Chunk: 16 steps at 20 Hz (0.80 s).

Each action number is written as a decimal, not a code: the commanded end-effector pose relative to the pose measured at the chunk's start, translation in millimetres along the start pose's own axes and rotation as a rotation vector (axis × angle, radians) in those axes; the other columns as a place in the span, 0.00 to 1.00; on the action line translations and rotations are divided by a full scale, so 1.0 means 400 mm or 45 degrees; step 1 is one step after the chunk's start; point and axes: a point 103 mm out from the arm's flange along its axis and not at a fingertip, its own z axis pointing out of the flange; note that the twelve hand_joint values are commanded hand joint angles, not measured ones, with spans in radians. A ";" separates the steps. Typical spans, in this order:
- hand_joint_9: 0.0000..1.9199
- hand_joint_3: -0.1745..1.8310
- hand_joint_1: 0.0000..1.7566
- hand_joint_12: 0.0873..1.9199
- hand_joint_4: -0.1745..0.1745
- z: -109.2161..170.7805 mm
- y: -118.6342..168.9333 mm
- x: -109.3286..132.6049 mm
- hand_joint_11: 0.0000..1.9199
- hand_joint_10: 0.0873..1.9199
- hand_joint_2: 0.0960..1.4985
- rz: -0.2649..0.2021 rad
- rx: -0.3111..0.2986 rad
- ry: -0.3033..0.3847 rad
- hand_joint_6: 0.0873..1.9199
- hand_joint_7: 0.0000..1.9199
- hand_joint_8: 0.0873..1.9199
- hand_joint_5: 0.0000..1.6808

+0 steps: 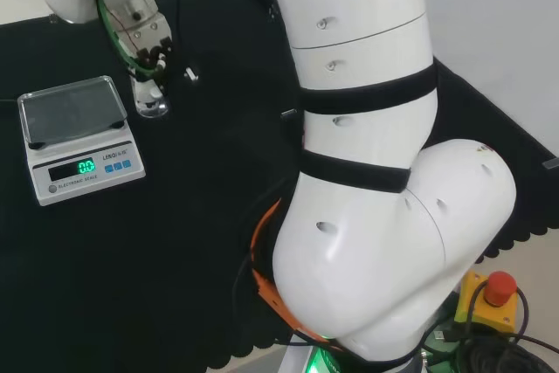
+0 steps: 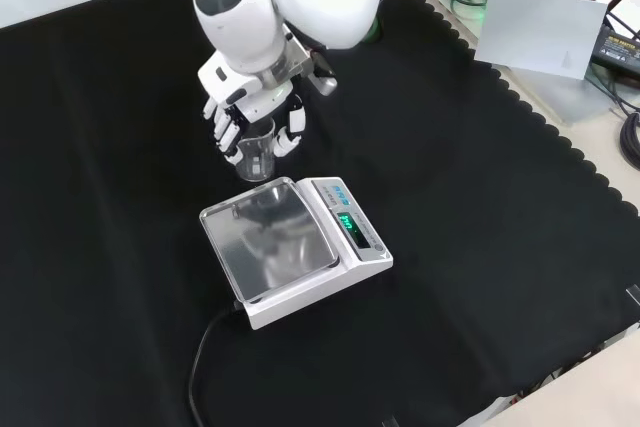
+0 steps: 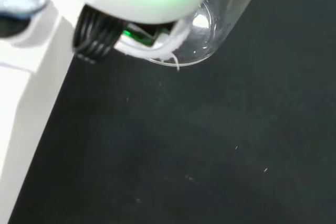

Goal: Pick up the beaker.

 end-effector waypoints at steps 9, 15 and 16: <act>0.50 0.50 0.67 0.64 0.72 -0.101 0.003 0.001 0.37 0.28 0.25 -0.011 -0.059 -0.059 0.53 0.45 0.35 0.42; 0.50 0.50 0.67 0.64 0.72 -0.132 0.008 0.030 0.37 0.28 0.25 -0.034 -0.074 -0.065 0.53 0.45 0.35 0.42; 0.50 0.50 0.67 0.64 0.72 -0.137 0.008 0.036 0.37 0.28 0.25 -0.036 -0.077 -0.062 0.53 0.45 0.35 0.42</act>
